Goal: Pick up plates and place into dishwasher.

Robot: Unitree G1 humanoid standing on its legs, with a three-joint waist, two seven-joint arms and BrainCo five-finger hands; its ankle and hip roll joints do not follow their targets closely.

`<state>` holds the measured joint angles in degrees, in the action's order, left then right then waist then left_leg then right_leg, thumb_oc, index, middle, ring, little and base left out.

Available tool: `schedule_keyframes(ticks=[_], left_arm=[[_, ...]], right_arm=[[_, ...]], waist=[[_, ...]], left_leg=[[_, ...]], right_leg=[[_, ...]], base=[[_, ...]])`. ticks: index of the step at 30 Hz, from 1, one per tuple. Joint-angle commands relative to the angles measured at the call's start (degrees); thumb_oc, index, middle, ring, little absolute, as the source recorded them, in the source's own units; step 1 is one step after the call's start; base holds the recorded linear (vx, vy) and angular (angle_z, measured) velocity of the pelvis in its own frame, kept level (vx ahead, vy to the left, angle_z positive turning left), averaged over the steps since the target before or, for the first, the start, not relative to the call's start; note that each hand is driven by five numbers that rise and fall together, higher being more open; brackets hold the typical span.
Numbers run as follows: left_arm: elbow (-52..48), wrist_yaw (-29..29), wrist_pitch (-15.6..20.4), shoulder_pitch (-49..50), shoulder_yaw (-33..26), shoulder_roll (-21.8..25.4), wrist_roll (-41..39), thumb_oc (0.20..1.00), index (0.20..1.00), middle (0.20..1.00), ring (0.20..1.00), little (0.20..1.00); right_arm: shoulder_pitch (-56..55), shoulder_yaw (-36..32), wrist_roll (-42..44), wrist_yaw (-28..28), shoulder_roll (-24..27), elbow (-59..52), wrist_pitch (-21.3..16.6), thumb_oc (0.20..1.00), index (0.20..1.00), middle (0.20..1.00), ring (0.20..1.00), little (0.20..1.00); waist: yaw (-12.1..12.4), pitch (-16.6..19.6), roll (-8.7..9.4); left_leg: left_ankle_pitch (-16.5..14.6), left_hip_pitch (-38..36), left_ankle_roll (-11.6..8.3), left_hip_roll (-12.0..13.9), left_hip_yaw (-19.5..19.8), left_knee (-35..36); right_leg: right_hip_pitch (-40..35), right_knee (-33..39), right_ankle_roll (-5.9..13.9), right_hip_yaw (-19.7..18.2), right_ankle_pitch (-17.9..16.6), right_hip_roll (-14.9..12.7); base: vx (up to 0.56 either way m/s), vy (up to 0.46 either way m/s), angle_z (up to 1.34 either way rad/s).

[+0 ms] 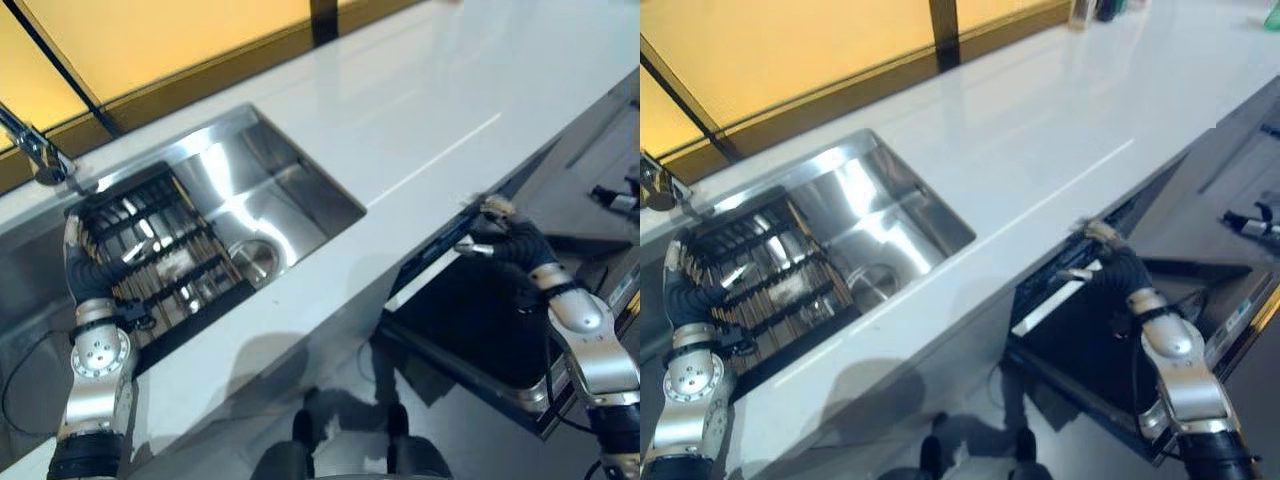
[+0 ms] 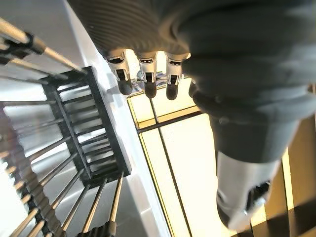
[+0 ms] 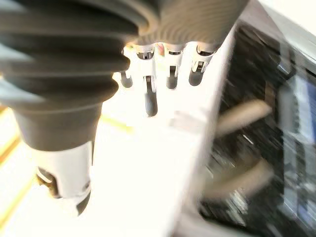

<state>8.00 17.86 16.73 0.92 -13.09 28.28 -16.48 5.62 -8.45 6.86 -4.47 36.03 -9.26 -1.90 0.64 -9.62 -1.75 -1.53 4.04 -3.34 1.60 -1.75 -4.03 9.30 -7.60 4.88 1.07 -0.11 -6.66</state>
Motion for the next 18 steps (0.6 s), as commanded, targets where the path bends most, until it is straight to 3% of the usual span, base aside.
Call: schedule_keyframes(ticks=[1, 4, 7, 14, 18], left_arm=[[1.27, -2.31, 2.51, 1.57, -4.12, 1.22, 2.56, 1.0, 1.0, 1.0, 1.0, 1.0], [1.18, -3.7, 2.38, 2.35, -5.1, 0.99, 2.49, 1.0, 1.0, 1.0, 1.0, 1.0], [1.58, -5.01, 2.66, 2.99, -5.93, 0.73, 2.51, 1.0, 1.0, 1.0, 1.0, 1.0], [1.73, -2.91, 5.46, 6.64, -5.35, -2.4, 3.27, 1.0, 1.0, 1.0, 1.0, 1.0], [2.44, -0.43, 5.86, 7.49, -3.98, -3.99, 2.88, 1.0, 1.0, 1.0, 1.0, 1.0]], right_arm=[[-2.21, -3.07, -1.46, 1.68, -0.59, -4.05, -3.72, 1.0, 1.0, 1.0, 1.0, 1.0], [-4.73, -4.32, -2.28, 4.86, -1.31, -4.24, -2.39, 1.0, 1.0, 1.0, 1.0, 1.0], [-7.38, -6.54, -1.09, 13.94, -3.24, -3.14, -1.85, 1.0, 1.0, 1.0, 1.0, 1.0], [-12.61, -9.33, -4.01, 46.13, -12.81, 1.89, 0.85, 1.0, 1.0, 1.0, 1.0, 1.0], [-12.48, -9.73, -3.23, 56.29, -16.39, 7.52, 1.76, 1.0, 1.0, 1.0, 1.0, 1.0]], waist=[[-1.91, 5.95, 1.49], [-2.47, 6.59, 1.56], [-3.37, 6.71, 1.46], [-5.93, 5.54, -1.64], [-6.78, 5.27, -4.24]], left_leg=[[-5.9, -0.09, 6.34, -5.81, -2.01, -3.16], [-6.28, -1.98, 6.69, -5.79, -2.11, -2.42], [-6.77, -3.58, 7.24, -5.93, -2.13, -2.0], [-8.56, -5.52, 8.95, -7.11, -2.23, -3.41], [-9.18, -6.93, 9.59, -8.38, -2.03, -3.54]], right_leg=[[-4.08, 1.16, 0.05, -0.88, 2.95, 1.86], [-4.96, 0.33, 0.45, -1.38, 2.92, 1.69], [-5.25, -1.23, 0.89, -2.09, 2.4, 1.57], [-3.86, -6.04, 0.66, -4.04, 1.72, 0.77], [-3.48, -8.2, 0.42, -4.74, 1.56, -0.33]], base=[[0.02, 0.062, -0.07], [0.01, 0.054, -0.1], [-0.01, 0.059, -0.08], [-0.02, 0.118, -0.18], [0.03, 0.185, -0.19]])
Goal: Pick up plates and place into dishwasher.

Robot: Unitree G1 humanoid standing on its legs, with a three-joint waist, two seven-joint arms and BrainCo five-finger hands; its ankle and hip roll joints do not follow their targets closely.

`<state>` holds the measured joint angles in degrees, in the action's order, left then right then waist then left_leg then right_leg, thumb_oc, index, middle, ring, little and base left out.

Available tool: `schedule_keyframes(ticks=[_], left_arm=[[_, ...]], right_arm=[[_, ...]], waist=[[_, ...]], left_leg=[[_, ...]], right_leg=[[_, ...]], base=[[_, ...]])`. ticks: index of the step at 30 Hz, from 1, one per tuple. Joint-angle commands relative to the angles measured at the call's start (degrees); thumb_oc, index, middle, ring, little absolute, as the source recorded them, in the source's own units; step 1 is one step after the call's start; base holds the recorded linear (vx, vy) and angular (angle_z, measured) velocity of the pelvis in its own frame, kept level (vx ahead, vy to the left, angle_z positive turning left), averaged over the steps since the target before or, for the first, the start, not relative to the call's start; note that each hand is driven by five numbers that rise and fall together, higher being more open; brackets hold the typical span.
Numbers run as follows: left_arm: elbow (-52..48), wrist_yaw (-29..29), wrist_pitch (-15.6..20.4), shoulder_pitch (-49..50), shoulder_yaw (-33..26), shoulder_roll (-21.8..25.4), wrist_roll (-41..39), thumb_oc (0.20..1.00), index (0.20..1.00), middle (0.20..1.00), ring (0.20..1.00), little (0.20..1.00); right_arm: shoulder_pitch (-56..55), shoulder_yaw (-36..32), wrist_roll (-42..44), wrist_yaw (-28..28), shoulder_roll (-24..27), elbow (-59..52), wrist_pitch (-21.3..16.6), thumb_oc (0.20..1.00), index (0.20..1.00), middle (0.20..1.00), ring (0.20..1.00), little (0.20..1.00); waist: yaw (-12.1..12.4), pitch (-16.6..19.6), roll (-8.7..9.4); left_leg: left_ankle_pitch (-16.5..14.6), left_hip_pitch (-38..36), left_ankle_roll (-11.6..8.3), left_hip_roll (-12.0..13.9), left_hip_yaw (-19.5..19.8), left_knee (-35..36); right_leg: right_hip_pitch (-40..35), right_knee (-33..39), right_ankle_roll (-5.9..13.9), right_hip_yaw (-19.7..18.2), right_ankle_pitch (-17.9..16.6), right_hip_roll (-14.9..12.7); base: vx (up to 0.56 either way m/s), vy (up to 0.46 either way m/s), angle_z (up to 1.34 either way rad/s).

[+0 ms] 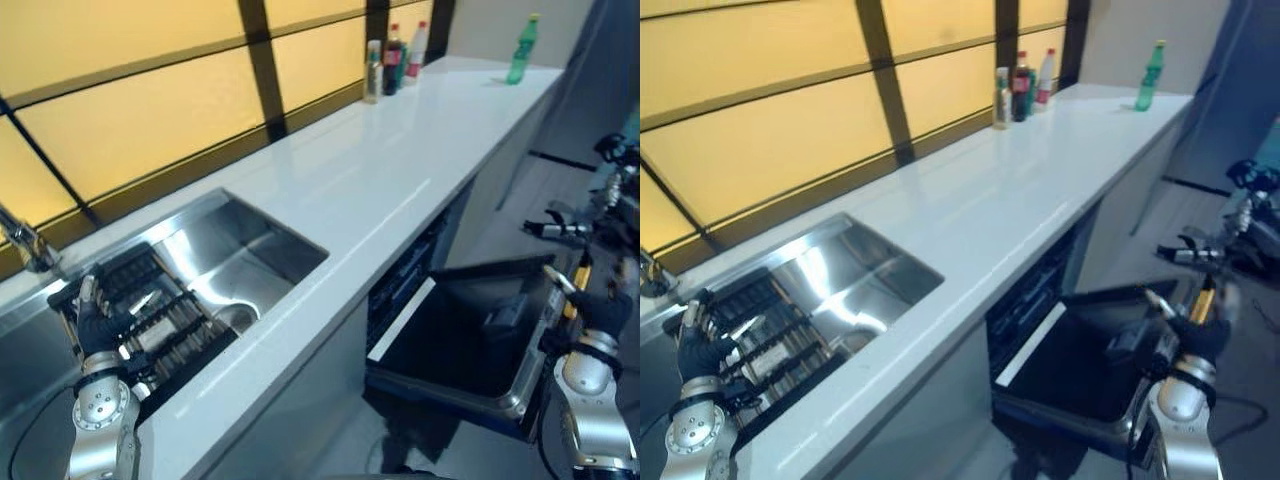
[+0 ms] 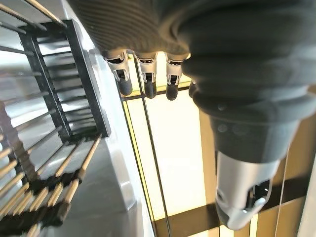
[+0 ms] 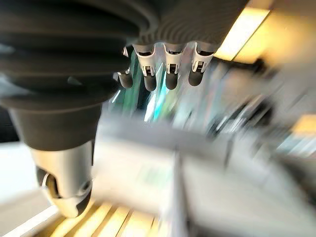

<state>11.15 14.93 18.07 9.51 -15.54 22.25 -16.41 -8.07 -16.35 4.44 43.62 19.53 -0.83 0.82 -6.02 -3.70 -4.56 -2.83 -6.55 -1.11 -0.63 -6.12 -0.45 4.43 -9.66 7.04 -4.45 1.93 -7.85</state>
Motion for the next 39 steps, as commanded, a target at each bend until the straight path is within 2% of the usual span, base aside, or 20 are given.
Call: schedule_keyframes(ticks=[1, 5, 9, 14, 18, 22, 26, 28, 33, 39], left_arm=[[-0.53, 3.0, 4.34, -1.08, -1.16, 1.58, 2.71, 1.0, 1.0, 1.0, 1.0, 1.0], [0.09, 3.77, 2.94, -1.03, 0.2, 0.37, 2.42, 1.0, 1.0, 1.0, 1.0, 1.0], [0.66, 4.11, 1.71, -0.4, 1.53, -1.22, 2.72, 1.0, 1.0, 1.0, 1.0, 1.0], [1.45, 4.99, 0.84, -0.03, 3.94, -3.36, 3.44, 1.0, 1.0, 1.0, 1.0, 1.0], [2.38, 7.51, 1.94, -1.89, 7.45, -4.49, 2.82, 1.0, 1.0, 1.0, 1.0, 1.0], [2.59, 9.79, 3.52, -5.05, 11.67, -4.25, 0.52, 1.0, 1.0, 1.0, 1.0, 1.0], [2.51, 11.24, 5.17, -6.25, 14.39, -3.95, -1.65, 1.0, 1.0, 1.0, 1.0, 1.0], [2.3, 11.05, 5.98, -6.05, 15.19, -3.75, -3.02, 1.0, 1.0, 1.0, 1.0, 1.0], [-0.48, 9.39, 5.18, -5.76, 16.03, -1.9, -4.7, 1.0, 1.0, 1.0, 1.0, 1.0], [-2.46, 8.18, 5.32, -6.9, 17.51, 0.03, -6.81, 1.0, 1.0, 1.0, 1.0, 1.0]], right_arm=[[1.4, -2.16, 0.21, 10.19, -0.58, 1.03, -0.09, 1.0, 1.0, 1.0, 1.0, 1.0], [1.75, -2.76, 2.23, 12.29, -0.47, 6.92, 2.05, 1.0, 1.0, 1.0, 1.0, 1.0], [1.24, -2.67, 6.18, 10.84, 0.36, 11.7, 3.46, 1.0, 1.0, 1.0, 1.0, 1.0], [0.86, -1.89, 10.73, 6.57, 1.77, 15.74, 2.8, 1.0, 1.0, 1.0, 1.0, 1.0], [4.2, -0.09, 16.05, 3.22, 4.01, 21.64, -0.31, 1.0, 1.0, 1.0, 1.0, 1.0], [10.96, 1.57, 20.61, 2.22, 8.01, 28.26, -2.55, 1.0, 1.0, 1.0, 1.0, 1.0], [16.72, 2.96, 24.84, 1.53, 11.09, 32.87, -4.94, 1.0, 1.0, 1.0, 1.0, 1.0], [20.27, 2.77, 29.6, -0.38, 12.89, 34.98, -6.38, 1.0, 1.0, 1.0, 1.0, 1.0], [27.65, 4.44, 36.08, -6.53, 13.94, 35.31, -7.9, 1.0, 1.0, 1.0, 1.0, 1.0], [38.82, 11.26, 40.35, -21.63, 14.8, 29.8, -9.06, 1.0, 1.0, 1.0, 1.0, 1.0]], waist=[[-0.28, -0.61, -2.28], [-0.5, -0.8, -5.13], [-0.75, -1.21, -8.14], [-1.2, -2.95, -11.92], [-1.02, -5.72, -15.32], [-0.59, -9.76, -19.55], [-0.69, -13.36, -23.04], [-0.65, -15.23, -24.78], [0.34, -17.59, -25.23], [0.93, -20.29, -25.23]], left_leg=[[-8.04, 3.26, 7.46, -6.57, 2.37, -7.08], [-8.39, 2.05, 7.81, -7.98, 2.78, -7.21], [-8.62, 2.01, 7.76, -9.35, 2.85, -8.32], [-8.85, 4.18, 7.49, -10.73, 1.78, -10.72], [-8.25, 10.46, 7.28, -11.23, 0.03, -14.11], [-6.9, 17.71, 6.57, -11.87, -1.81, -16.52], [-6.01, 21.48, 5.75, -12.35, -3.22, -17.29], [-6.01, 23.68, 5.42, -12.54, -4.18, -18.76], [-6.87, 27.55, 4.94, -13.12, -5.44, -22.45], [-7.21, 32.64, 4.46, -12.81, -6.5, -24.95]], right_leg=[[1.4, -6.67, -1.77, 0.66, -0.47, 0.47], [1.17, -8.52, -2.06, 0.61, 0.14, -0.96], [1.38, -10.32, -2.71, 0.97, 0.91, -2.81], [3.16, -12.08, -3.2, 1.29, 2.04, -4.81], [8.87, -13.79, -3.76, 0.52, 2.46, -6.18], [16.77, -15.81, -4.45, -0.61, 3.05, -6.98], [21.7, -17.88, -4.66, -1.43, 3.82, -7.55], [24.61, -19.99, -4.92, -1.95, 4.56, -7.76], [29.41, -24.66, -5.46, -2.68, 6.4, -8.41], [35.15, -27.43, -5.73, -3.53, 7.13, -7.56]], base=[[0.07, 0.218, -0.15], [0.08, 0.189, -0.13], [0.1, 0.183, 0.03], [0.06, 0.136, 0.04], [-0.12, 0.087, -0.1], [-0.21, 0.07, -0.18], [-0.12, 0.026, -0.3], [-0.07, 0.0, -0.3], [-0.05, -0.073, -0.12], [-0.06, -0.077, -0.15]])
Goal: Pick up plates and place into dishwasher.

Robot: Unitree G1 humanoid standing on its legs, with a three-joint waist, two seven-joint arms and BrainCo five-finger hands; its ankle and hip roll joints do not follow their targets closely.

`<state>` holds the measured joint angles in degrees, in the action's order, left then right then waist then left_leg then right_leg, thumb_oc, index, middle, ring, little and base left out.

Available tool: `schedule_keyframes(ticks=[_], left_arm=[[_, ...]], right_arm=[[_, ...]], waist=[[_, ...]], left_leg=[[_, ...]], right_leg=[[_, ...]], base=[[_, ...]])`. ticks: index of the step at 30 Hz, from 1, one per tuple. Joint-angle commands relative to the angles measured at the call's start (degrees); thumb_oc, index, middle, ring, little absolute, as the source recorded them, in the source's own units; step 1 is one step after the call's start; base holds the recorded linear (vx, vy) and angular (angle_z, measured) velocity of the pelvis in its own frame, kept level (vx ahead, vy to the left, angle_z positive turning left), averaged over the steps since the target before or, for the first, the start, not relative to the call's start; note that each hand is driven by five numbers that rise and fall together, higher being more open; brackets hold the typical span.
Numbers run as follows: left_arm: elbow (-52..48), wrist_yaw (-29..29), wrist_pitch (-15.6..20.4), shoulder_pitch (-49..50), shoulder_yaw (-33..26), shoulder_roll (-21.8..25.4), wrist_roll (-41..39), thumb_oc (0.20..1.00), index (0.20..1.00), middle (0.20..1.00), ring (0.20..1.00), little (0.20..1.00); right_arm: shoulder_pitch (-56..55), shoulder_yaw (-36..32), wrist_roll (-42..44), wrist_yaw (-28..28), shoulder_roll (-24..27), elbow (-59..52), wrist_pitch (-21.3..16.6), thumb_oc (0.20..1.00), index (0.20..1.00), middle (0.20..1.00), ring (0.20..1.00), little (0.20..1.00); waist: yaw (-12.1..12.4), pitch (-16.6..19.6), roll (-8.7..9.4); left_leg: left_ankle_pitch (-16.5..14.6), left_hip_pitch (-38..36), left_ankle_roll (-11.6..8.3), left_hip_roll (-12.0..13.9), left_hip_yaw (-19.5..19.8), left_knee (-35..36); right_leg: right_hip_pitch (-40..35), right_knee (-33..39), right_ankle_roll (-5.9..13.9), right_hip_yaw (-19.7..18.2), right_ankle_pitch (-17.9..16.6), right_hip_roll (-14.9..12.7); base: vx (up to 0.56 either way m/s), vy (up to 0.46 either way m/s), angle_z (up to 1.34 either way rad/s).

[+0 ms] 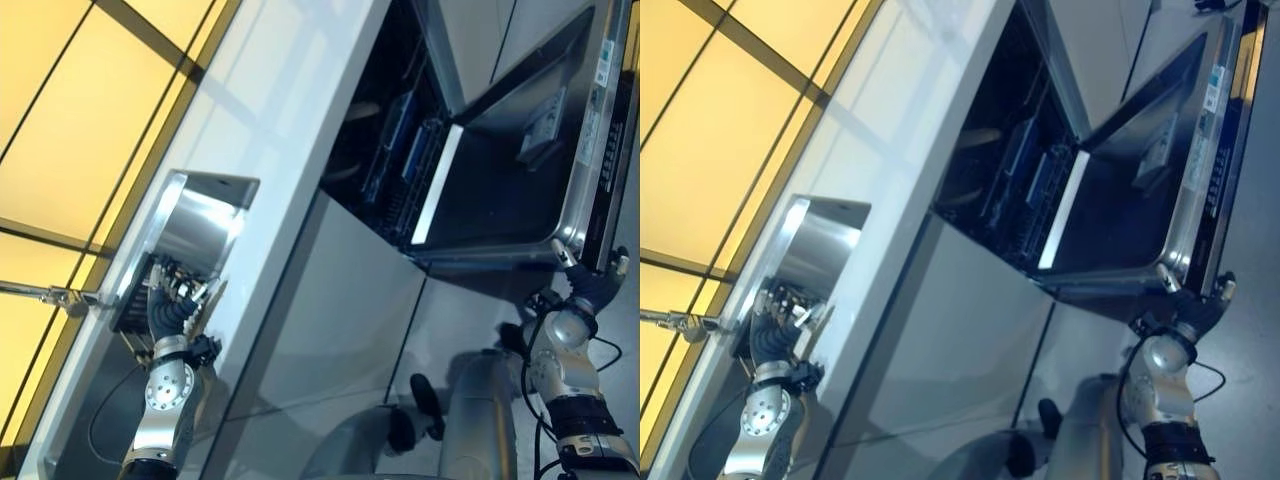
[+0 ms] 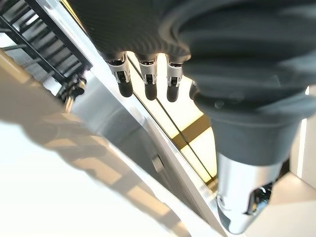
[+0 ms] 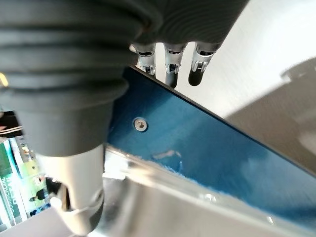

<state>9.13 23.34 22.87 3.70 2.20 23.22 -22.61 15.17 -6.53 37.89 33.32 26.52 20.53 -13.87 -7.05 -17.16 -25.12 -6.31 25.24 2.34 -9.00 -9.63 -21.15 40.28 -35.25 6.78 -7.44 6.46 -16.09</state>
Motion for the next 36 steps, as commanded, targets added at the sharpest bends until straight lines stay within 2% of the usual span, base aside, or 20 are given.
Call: schedule_keyframes(ticks=[1, 7, 13, 21, 24, 25, 31, 36], left_arm=[[-0.71, 0.3, 0.6, -1.4, 0.14, -0.76, -0.63, 1.0, 1.0, 1.0, 1.0, 1.0], [0.64, 0.62, 1.69, -2.54, -0.04, 0.2, -1.9, 1.0, 1.0, 1.0, 1.0, 1.0], [2.8, -0.89, 2.16, -3.71, -2.08, 1.26, -3.25, 1.0, 1.0, 1.0, 1.0, 1.0], [3.79, -2.67, 1.11, -4.45, -3.06, 2.61, -3.91, 1.0, 1.0, 1.0, 1.0, 1.0], [4.3, -2.97, 0.72, -5.14, -3.23, 3.17, -3.82, 1.0, 1.0, 1.0, 1.0, 1.0], [4.59, -3.09, 0.7, -5.36, -3.42, 3.3, -3.87, 1.0, 1.0, 1.0, 1.0, 1.0], [5.73, -3.3, -0.81, -7.05, -3.88, 4.43, -4.67, 1.0, 1.0, 1.0, 1.0, 1.0], [6.42, -3.3, -1.87, -7.85, -4.58, 5.23, -4.25, 1.0, 1.0, 1.0, 1.0, 1.0]], right_arm=[[16.45, 2.46, 7.25, -13.83, 7.56, 6.34, 5.68, 1.0, 1.0, 1.0, 1.0, 1.0], [17.97, 8.05, 7.81, -29.61, 5.81, -5.3, 7.95, 1.0, 1.0, 1.0, 1.0, 1.0], [16.64, 15.91, 2.42, -42.85, 3.38, -19.05, 10.92, 1.0, 1.0, 1.0, 1.0, 1.0], [18.5, 20.76, -2.7, -51.38, 2.76, -26.69, 13.49, 1.0, 1.0, 1.0, 1.0, 1.0], [19.49, 21.97, -3.65, -53.64, 2.76, -28.77, 13.36, 1.0, 1.0, 1.0, 1.0, 1.0], [19.98, 22.22, -3.64, -54.41, 2.76, -29.4, 13.3, 1.0, 1.0, 1.0, 1.0, 1.0], [21.18, 23.38, -4.55, -57.52, 1.88, -31.49, 14.38, 1.0, 1.0, 1.0, 1.0, 1.0], [18.77, 22.49, -4.83, -60.06, 1.69, -31.27, 13.42, 1.0, 1.0, 1.0, 1.0, 1.0]], waist=[[1.93, -7.05, -4.67], [1.33, -8.65, -4.64], [1.7, -8.46, -2.94], [3.66, -6.95, 0.08], [4.58, -6.34, 1.37], [4.78, -6.25, 1.72], [5.94, -4.55, 4.15], [6.82, -1.97, 7.5]], left_leg=[[-4.54, 0.98, 0.68, -4.45, -2.44, -4.4], [-3.75, 2.69, 0.72, -3.78, -2.32, -4.48], [-2.4, 2.62, 0.4, -3.59, -1.49, -3.43], [-1.92, 1.62, 0.53, -3.32, 0.2, -2.71], [-1.81, 1.25, 0.63, -3.07, 0.83, -2.5], [-0.72, 1.78, 1.0, -2.87, 0.58, -2.25], [-0.91, -0.18, 1.15, -2.33, 1.85, -1.36], [-1.53, -3.33, 1.28, -1.71, 3.24, -0.44]], right_leg=[[-0.63, -1.94, -5.25, -0.63, 3.87, 1.01], [0.71, -1.25, -5.06, 0.07, 2.91, 1.65], [-0.09, 0.66, -4.58, 0.78, 1.55, 1.72], [-2.64, 3.34, -4.17, 2.05, 0.15, 1.4], [-3.82, 4.57, -3.95, 2.65, -0.57, 1.17], [-3.56, 5.35, -4.14, 2.92, -2.22, 1.19], [-7.11, 7.97, -3.71, 3.98, -2.84, 1.39], [-12.41, 12.1, -3.21, 5.5, -3.76, 1.41]], base=[[0.02, -0.047, -0.24], [-0.03, -0.038, -0.14], [-0.01, -0.005, -0.01], [0.0, -0.006, 0.07], [-0.02, -0.014, 0.19], [-0.07, -0.009, 0.25], [0.0, 0.0, 0.21], [0.03, -0.034, 0.19]])
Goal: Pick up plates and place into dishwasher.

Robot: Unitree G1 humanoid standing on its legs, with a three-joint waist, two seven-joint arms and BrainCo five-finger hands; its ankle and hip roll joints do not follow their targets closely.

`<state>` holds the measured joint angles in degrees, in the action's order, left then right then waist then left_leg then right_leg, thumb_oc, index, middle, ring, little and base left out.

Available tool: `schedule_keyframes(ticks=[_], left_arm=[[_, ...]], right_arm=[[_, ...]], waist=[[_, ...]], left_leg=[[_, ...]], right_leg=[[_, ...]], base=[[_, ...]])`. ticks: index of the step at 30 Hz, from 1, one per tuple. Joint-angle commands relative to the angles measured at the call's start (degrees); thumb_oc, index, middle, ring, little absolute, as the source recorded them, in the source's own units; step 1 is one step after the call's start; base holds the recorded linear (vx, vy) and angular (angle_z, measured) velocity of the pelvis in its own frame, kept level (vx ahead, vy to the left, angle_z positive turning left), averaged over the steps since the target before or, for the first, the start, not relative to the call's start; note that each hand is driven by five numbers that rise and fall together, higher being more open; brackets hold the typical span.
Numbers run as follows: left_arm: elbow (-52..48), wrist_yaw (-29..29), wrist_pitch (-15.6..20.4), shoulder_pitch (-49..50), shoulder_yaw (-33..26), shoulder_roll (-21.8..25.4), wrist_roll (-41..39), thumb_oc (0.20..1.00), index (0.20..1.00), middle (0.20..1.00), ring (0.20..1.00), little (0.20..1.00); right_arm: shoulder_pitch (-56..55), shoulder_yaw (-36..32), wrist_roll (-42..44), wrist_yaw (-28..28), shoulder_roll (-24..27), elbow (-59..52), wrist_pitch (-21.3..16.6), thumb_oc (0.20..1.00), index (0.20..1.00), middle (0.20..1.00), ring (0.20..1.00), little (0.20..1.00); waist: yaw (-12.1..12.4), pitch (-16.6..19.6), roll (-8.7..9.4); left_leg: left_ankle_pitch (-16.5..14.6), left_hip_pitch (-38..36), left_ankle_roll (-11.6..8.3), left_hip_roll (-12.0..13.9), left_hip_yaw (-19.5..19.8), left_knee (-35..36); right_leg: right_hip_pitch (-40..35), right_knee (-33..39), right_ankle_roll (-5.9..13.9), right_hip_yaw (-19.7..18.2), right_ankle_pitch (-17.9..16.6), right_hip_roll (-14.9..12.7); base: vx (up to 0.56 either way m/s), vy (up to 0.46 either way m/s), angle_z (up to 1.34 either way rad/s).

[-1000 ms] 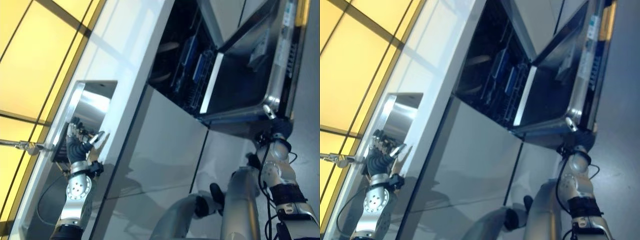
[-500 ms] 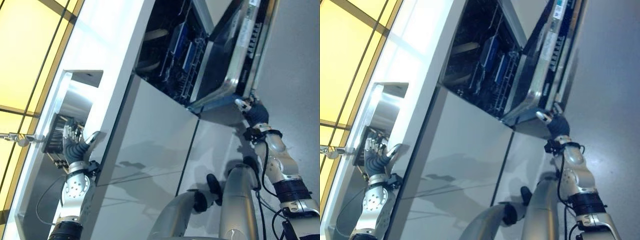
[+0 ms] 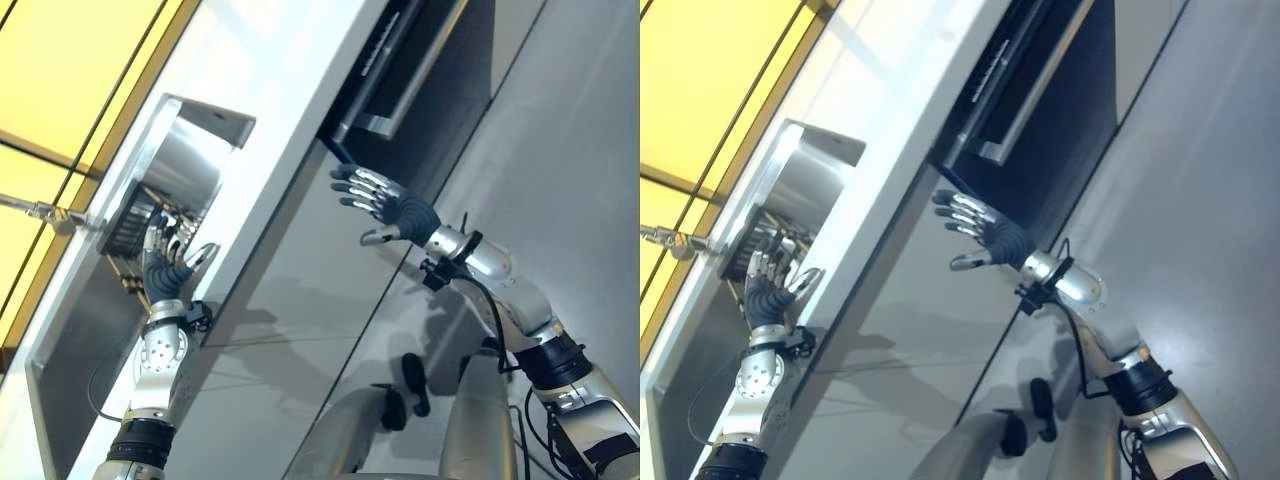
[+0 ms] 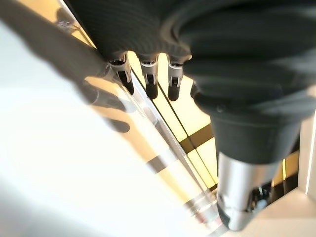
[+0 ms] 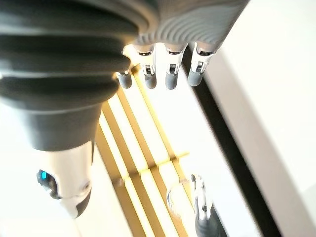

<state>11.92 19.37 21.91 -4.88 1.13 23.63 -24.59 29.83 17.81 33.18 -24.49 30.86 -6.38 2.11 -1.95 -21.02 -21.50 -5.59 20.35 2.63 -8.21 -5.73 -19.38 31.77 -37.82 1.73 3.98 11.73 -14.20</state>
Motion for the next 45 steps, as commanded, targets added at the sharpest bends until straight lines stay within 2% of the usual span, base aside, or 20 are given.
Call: schedule_keyframes(ticks=[1, 5, 10, 13, 14, 15, 18, 21, 24, 27, 31, 37, 45], left_arm=[[3.85, 0.59, -1.06, 0.66, -3.57, 4.81, -1.82, 1.0, 1.0, 1.0, 1.0, 1.0], [4.23, 0.36, -0.91, 0.74, -3.84, 4.72, -0.61, 1.0, 1.0, 1.0, 1.0, 1.0], [5.36, -0.24, -0.2, 1.17, -4.34, 4.71, 2.06, 1.0, 1.0, 1.0, 1.0, 1.0], [5.46, -1.19, -0.01, 1.97, -5.71, 4.7, 3.49, 1.0, 1.0, 1.0, 1.0, 1.0], [5.52, -1.35, 0.1, 2.18, -5.94, 4.64, 3.82, 1.0, 1.0, 1.0, 1.0, 1.0], [5.25, -1.69, -0.03, 2.71, -6.58, 4.27, 4.76, 1.0, 1.0, 1.0, 1.0, 1.0], [4.73, -2.82, 0.29, 4.37, -8.35, 3.5, 5.82, 1.0, 1.0, 1.0, 1.0, 1.0], [3.95, -3.56, 0.4, 6.62, -10.93, 2.48, 6.42, 1.0, 1.0, 1.0, 1.0, 1.0], [3.58, -3.62, 0.04, 7.43, -12.03, 1.56, 6.17, 1.0, 1.0, 1.0, 1.0, 1.0], [3.08, -3.65, -0.44, 7.24, -11.97, 0.97, 5.77, 1.0, 1.0, 1.0, 1.0, 1.0], [1.72, -3.81, -1.56, 6.45, -10.52, -0.14, 5.25, 1.0, 1.0, 1.0, 1.0, 1.0], [0.75, -4.52, -2.06, 4.81, -7.28, -0.94, 4.86, 1.0, 1.0, 1.0, 1.0, 1.0], [-2.51, -4.72, -6.36, 2.25, -2.86, -0.23, 4.69, 1.0, 1.0, 1.0, 1.0, 1.0]], right_arm=[[3.47, -2.15, -0.19, -2.47, -2.63, -4.22, -2.83, 1.0, 1.0, 1.0, 1.0, 1.0], [1.19, -3.34, 0.28, -2.56, -2.95, -3.81, -4.17, 1.0, 1.0, 1.0, 1.0, 1.0], [-3.75, -5.1, 1.33, -1.96, -4.86, -2.48, -7.19, 1.0, 1.0, 1.0, 1.0, 1.0], [-8.63, -6.97, 1.42, -0.46, -6.44, -0.87, -9.41, 1.0, 1.0, 1.0, 1.0, 1.0], [-9.67, -7.27, 1.2, 0.09, -6.8, -0.58, -9.72, 1.0, 1.0, 1.0, 1.0, 1.0], [-12.53, -8.48, -0.17, 2.86, -7.28, 0.29, -9.25, 1.0, 1.0, 1.0, 1.0, 1.0], [-18.26, -12.15, 0.32, 8.18, -6.51, 3.4, -8.56, 1.0, 1.0, 1.0, 1.0, 1.0], [-25.02, -17.62, 6.05, 7.78, -7.27, 2.54, -11.57, 1.0, 1.0, 1.0, 1.0, 1.0], [-26.75, -20.4, 5.07, 7.71, -9.15, 0.67, -14.37, 1.0, 1.0, 1.0, 1.0, 1.0], [-25.73, -21.34, 4.48, 9.73, -8.33, -1.95, -14.08, 1.0, 1.0, 1.0, 1.0, 1.0], [-23.08, -20.54, 2.66, 10.37, -6.84, -4.16, -14.11, 1.0, 1.0, 1.0, 1.0, 1.0], [-15.69, -16.81, 1.53, 12.19, -4.28, -5.47, -12.42, 1.0, 1.0, 1.0, 1.0, 1.0], [-6.63, -8.85, -0.59, 19.25, -6.79, -2.05, -9.56, 1.0, 1.0, 1.0, 1.0, 1.0]], waist=[[1.88, 2.58, 4.76], [2.57, 4.82, 7.46], [3.46, 8.56, 11.94], [3.98, 11.51, 15.02], [3.98, 12.0, 15.53], [4.03, 13.29, 16.56], [3.79, 14.97, 17.87], [2.8, 16.11, 19.13], [2.2, 17.19, 19.82], [2.45, 18.43, 20.34], [3.9, 20.27, 21.45], [7.1, 20.79, 23.54], [12.29, 19.67, 26.48]], left_leg=[[-2.36, 0.61, 1.02, -2.33, -0.41, -1.93], [-2.42, -1.43, 1.07, -1.84, 0.06, -0.9], [-2.26, -5.13, 1.0, -0.83, 1.05, 2.19], [-1.99, -7.9, 0.93, -0.06, 1.99, 4.98], [-1.94, -8.43, 0.92, 0.1, 2.15, 5.49], [-1.88, -9.51, 0.89, 0.48, 2.59, 6.57], [-1.44, -12.22, 0.81, 1.24, 3.11, 9.32], [-1.58, -14.65, 1.0, 2.02, 3.09, 11.31], [-1.95, -16.52, 1.28, 2.27, 3.29, 12.47], [-1.98, -18.04, 1.29, 2.44, 3.79, 13.66], [-1.74, -19.45, 1.08, 2.62, 4.87, 15.06], [-1.69, -19.98, 0.93, 2.49, 7.41, 14.95], [-0.79, -19.87, 0.6, 1.96, 12.89, 15.0]], right_leg=[[-5.45, 15.84, 1.98, -5.49, -9.35, -0.47], [-8.97, 18.93, 2.42, -4.42, -10.33, -0.02], [-14.9, 23.95, 3.3, -2.42, -11.26, 1.15], [-18.84, 27.39, 3.79, -1.64, -11.92, 2.18], [-19.59, 28.02, 3.82, -1.55, -11.99, 2.43], [-20.91, 28.92, 3.89, -1.41, -11.88, 3.02], [-23.77, 30.99, 3.9, -1.3, -11.6, 4.22], [-25.6, 32.02, 3.81, -1.6, -11.29, 5.17], [-26.79, 32.53, 3.92, -2.07, -10.95, 5.76], [-28.34, 33.38, 3.99, -2.13, -10.67, 6.21], [-29.91, 34.38, 4.11, -1.34, -11.03, 6.48], [-31.27, 33.64, 3.71, 1.69, -10.83, 6.33], [-33.48, 31.94, 3.09, 7.34, -10.64, 5.82]], base=[[0.05, -0.054, 0.13], [0.04, -0.078, 0.14], [0.04, -0.134, 0.08], [0.06, -0.135, 0.16], [0.08, -0.134, 0.17], [0.07, -0.094, 0.17], [0.06, -0.055, 0.21], [0.02, -0.018, 0.09], [0.01, 0.018, 0.0], [0.03, 0.057, -0.02], [0.03, 0.054, 0.12], [-0.01, 0.049, 0.14], [-0.01, 0.012, 0.41]])
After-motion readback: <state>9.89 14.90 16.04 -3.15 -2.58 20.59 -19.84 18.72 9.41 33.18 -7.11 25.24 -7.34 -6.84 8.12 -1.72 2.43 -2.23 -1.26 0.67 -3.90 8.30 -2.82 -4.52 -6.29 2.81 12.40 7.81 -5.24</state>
